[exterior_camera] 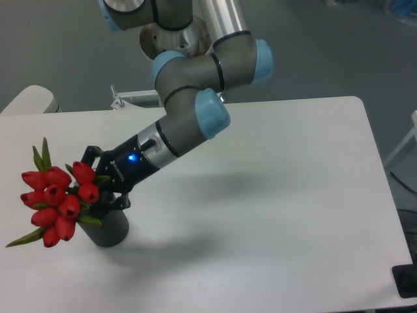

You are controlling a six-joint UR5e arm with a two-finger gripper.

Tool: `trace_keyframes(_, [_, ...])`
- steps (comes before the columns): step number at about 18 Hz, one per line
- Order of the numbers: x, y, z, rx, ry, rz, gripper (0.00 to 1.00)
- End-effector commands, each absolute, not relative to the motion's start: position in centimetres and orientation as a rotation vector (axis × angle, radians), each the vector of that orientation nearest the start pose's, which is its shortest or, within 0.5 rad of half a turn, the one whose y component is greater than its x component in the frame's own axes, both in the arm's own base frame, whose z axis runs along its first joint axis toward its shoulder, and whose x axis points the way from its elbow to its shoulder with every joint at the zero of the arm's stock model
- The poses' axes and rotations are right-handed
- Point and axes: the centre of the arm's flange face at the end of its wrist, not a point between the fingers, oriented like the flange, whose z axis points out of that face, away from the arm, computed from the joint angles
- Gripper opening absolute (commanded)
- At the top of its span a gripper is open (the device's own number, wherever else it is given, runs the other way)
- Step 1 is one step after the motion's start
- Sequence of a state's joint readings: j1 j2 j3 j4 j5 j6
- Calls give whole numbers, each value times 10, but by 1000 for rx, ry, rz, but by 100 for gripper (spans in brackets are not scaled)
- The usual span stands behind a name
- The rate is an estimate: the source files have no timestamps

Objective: Pick up the flowers from the vase
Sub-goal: 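Lift the gripped tulips up and out of the grey vase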

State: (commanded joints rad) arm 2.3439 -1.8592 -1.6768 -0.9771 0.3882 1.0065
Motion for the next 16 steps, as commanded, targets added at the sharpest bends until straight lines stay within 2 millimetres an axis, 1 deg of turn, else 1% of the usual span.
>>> trace_keyframes(5, [-254, 586, 435, -1967, 333, -698, 15])
trace_keyframes(10, [-261, 589, 456, -1966, 303, -692, 15])
trace_keyframes(12, [-268, 590, 464, -1963, 288, -687, 15])
trace_keyframes(16, [-297, 586, 484, -1958, 237, -650, 15])
